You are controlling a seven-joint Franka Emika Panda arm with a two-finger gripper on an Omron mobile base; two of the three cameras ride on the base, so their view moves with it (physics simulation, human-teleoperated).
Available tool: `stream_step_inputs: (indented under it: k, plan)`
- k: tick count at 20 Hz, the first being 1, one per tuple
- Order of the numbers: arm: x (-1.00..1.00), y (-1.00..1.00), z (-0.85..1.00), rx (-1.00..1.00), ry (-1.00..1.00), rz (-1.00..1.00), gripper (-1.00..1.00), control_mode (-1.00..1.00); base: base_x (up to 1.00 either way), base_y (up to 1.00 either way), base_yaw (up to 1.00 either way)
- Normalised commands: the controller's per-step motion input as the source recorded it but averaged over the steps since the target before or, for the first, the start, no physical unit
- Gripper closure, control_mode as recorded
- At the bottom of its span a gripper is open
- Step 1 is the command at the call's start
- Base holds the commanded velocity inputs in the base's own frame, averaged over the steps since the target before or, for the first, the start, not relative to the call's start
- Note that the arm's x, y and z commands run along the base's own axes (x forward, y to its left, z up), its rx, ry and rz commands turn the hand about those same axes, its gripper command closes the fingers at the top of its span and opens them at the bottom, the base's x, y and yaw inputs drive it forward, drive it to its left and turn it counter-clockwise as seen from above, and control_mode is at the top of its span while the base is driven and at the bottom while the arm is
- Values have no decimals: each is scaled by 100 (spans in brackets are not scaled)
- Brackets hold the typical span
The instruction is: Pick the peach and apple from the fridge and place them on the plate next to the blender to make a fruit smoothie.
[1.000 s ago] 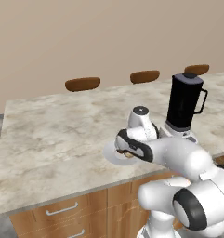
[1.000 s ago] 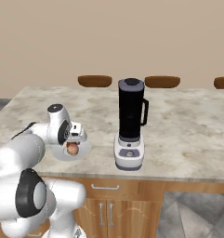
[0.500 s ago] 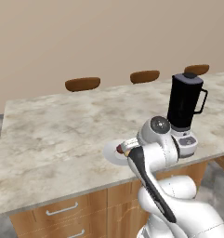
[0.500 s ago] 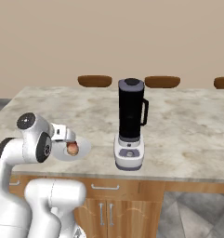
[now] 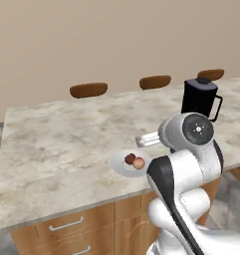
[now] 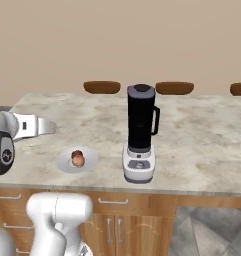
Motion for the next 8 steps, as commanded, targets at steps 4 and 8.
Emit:
stream_step_inputs:
  k: [4, 8]
  plan:
    - [-100, -19, 98, 0, -40, 0, -100, -100, 0, 0, 0]
    - [-47, -18, 26, 5, -13, 1, -100, -100, 0, 0, 0]
